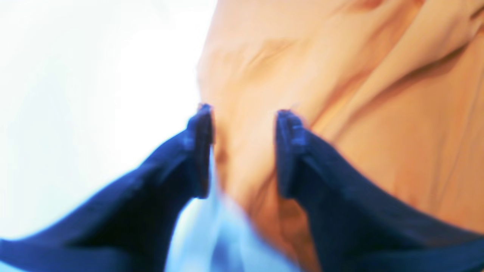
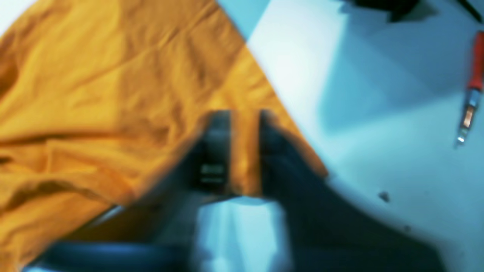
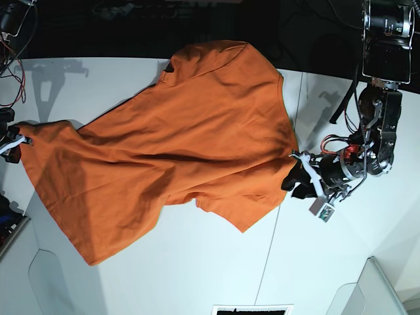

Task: Layout the t-shirt on the table in an organized manner, then fold the t-shirt properly
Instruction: 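Release the hem with the right gripper and grasp the shirt edge with the left gripper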

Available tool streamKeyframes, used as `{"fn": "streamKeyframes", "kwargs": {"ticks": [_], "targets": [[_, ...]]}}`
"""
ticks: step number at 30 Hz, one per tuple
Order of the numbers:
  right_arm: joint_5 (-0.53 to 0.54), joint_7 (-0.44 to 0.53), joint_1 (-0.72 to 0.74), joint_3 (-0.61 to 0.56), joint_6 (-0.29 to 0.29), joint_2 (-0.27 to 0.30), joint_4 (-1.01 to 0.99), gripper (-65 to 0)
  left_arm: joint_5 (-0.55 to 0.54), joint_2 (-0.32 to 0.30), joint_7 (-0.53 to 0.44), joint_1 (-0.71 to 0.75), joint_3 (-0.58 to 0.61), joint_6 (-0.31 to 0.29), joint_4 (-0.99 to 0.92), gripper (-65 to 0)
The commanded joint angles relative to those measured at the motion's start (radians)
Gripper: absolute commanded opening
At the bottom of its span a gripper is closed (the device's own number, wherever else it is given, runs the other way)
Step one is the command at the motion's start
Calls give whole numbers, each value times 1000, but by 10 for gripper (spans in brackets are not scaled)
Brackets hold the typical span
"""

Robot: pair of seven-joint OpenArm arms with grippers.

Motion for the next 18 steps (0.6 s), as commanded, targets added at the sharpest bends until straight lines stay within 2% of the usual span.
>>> {"fn": "streamKeyframes", "kwargs": {"ticks": [1, 4, 7, 13, 18], "targets": [[-15, 55, 14, -16, 0, 14, 8, -650, 10, -2, -46, -45, 9, 11, 6, -468], [-90, 146, 14, -84, 0, -6, -15, -650, 97, 45, -84, -104, 87, 43, -39, -572], [-146, 178, 31, -152, 0, -42, -45, -650, 169, 87, -98, -157, 179, 66, -132, -621], [-178, 177, 146, -264, 1, -101, -233, -650, 238, 140, -152, -240, 265, 116, -363, -622], [-211, 172, 160, -283, 1, -105, -300, -650, 316, 123, -161, -274, 265, 178, -473, -622]]}}
